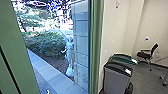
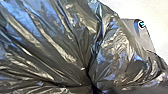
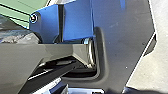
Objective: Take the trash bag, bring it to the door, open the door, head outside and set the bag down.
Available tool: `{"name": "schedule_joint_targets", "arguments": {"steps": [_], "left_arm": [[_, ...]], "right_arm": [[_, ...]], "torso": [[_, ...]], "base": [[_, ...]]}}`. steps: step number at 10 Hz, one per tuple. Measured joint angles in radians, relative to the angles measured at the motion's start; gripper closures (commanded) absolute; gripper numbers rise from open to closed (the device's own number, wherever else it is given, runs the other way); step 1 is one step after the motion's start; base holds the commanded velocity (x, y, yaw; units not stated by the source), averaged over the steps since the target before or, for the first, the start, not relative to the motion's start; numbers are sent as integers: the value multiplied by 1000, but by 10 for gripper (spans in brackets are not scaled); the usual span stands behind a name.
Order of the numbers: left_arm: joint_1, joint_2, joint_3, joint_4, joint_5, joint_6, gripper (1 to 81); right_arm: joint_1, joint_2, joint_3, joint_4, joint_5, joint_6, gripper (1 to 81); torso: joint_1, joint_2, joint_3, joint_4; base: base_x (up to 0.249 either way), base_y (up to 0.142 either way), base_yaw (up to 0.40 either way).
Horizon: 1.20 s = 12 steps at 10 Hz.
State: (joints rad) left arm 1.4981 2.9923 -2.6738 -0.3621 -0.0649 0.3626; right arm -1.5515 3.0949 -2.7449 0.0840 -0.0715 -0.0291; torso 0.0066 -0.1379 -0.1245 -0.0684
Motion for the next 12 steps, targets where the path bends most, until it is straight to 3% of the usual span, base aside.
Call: {"name": "schedule_joint_targets", "arguments": {"steps": [6, 10, 12], "left_arm": [[1, 3, 1, 0, -23, 7, 811], [0, 2, 1, 0, -22, 9, 811], [-3, 3, 1, 1, -34, 29, 811]], "right_arm": [[0, 0, 0, 0, 0, 0, 10], [0, 0, 0, 0, 0, 1, 10], [1, -3, 0, -1, -3, -1, 10]], "torso": [[0, 0, 0, 0], [0, 0, 0, 0], [-1, 0, 0, 0]], "base": [[0, 0, 24], [0, 0, 300], [0, 0, 321]]}}
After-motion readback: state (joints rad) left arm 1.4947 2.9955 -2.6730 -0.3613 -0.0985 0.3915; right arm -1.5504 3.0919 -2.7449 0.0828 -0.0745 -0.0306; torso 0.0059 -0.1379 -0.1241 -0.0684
